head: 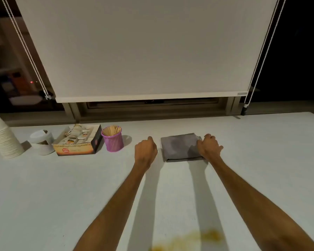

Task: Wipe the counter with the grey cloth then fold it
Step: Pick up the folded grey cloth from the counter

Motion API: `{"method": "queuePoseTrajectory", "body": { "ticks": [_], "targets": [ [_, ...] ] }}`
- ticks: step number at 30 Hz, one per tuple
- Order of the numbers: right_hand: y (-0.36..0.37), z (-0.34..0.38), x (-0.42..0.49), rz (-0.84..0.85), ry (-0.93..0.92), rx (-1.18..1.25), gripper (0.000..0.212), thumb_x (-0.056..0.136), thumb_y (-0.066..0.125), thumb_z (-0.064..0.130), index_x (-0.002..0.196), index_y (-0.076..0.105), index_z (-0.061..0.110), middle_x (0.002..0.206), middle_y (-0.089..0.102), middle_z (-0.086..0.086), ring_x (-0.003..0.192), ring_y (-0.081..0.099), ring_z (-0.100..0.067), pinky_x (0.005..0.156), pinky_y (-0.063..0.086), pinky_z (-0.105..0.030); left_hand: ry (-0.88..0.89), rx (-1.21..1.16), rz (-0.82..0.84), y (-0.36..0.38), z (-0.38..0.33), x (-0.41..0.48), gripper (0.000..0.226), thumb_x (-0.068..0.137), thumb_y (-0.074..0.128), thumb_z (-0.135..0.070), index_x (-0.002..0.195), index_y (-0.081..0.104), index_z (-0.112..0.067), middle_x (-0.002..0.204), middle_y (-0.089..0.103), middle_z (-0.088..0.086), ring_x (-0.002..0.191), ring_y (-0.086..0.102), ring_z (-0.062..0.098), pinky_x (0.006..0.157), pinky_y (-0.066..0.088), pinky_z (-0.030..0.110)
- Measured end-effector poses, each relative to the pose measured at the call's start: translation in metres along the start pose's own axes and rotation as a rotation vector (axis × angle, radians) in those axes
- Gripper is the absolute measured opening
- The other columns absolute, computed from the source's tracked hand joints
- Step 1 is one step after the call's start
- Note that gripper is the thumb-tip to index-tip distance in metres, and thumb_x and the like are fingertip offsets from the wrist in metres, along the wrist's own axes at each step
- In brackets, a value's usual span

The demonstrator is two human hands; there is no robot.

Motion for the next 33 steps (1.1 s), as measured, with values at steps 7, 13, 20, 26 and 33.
{"method": "queuePoseTrajectory", "body": {
  "ticks": [7, 13, 20, 26, 33],
  "targets": [
    [0.036, -0.017, 0.006, 0.067, 0.076, -0.062, 0.058, 0.095, 0.043, 0.047, 0.135, 0.045, 0.004, 0.137, 0.048, -0.018, 0.129, 0.042, -0.034, 0.106, 0.029, -0.054, -0.026, -0.257, 0.084, 0.044, -0.005, -0.008, 0.042, 0.095, 0.046, -0.036, 0.128, 0.050, -0.010, 0.133, 0.053, 0.009, 0.112, 0.059, 0.024, 0.093, 0.048, 0.029],
    [0.040, -0.023, 0.019, 0.105, 0.165, 0.003, 0.065, 0.089, 0.055, 0.052, 0.135, 0.047, 0.008, 0.138, 0.048, -0.015, 0.131, 0.042, -0.033, 0.106, 0.031, -0.050, -0.305, -0.648, 0.158, 0.066, -0.009, -0.002, 0.049, 0.093, 0.051, -0.025, 0.135, 0.042, -0.001, 0.129, 0.057, 0.020, 0.117, 0.057, 0.036, 0.095, 0.053, 0.042],
    [0.047, -0.023, 0.021, 0.134, 0.226, 0.179, 0.053, 0.087, 0.063, 0.048, 0.123, 0.056, 0.009, 0.122, 0.063, -0.014, 0.117, 0.056, -0.033, 0.106, 0.030, -0.047, -0.442, -0.730, 0.261, 0.082, -0.014, 0.003, 0.037, 0.087, 0.054, -0.017, 0.111, 0.055, 0.011, 0.115, 0.063, 0.028, 0.104, 0.062, 0.041, 0.087, 0.056, 0.047],
    [0.038, -0.022, 0.019, 0.106, 0.215, 0.295, 0.047, 0.084, 0.068, 0.042, 0.114, 0.057, 0.009, 0.113, 0.064, -0.012, 0.109, 0.059, -0.032, 0.102, 0.040, -0.045, -0.384, -0.728, 0.262, 0.079, -0.014, 0.001, 0.031, 0.088, 0.057, -0.019, 0.110, 0.056, 0.002, 0.106, 0.064, 0.017, 0.098, 0.063, 0.034, 0.084, 0.058, 0.047],
    [0.008, -0.011, 0.001, 0.094, 0.134, 0.484, 0.046, 0.082, 0.074, 0.037, 0.111, 0.062, 0.004, 0.096, 0.062, -0.009, 0.082, 0.058, -0.025, 0.075, 0.050, -0.035, -0.453, -0.849, 0.146, 0.048, -0.022, -0.014, 0.015, 0.087, 0.053, -0.015, 0.092, 0.060, -0.001, 0.091, 0.056, 0.011, 0.084, 0.054, 0.024, 0.070, 0.048, 0.036]
  ]
}}
Point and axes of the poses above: each hand's wrist, its own x-axis towards the middle knuckle, its own y-axis out of the palm, z = x × y, the point moved 10 cm from there along x, towards the middle knuckle
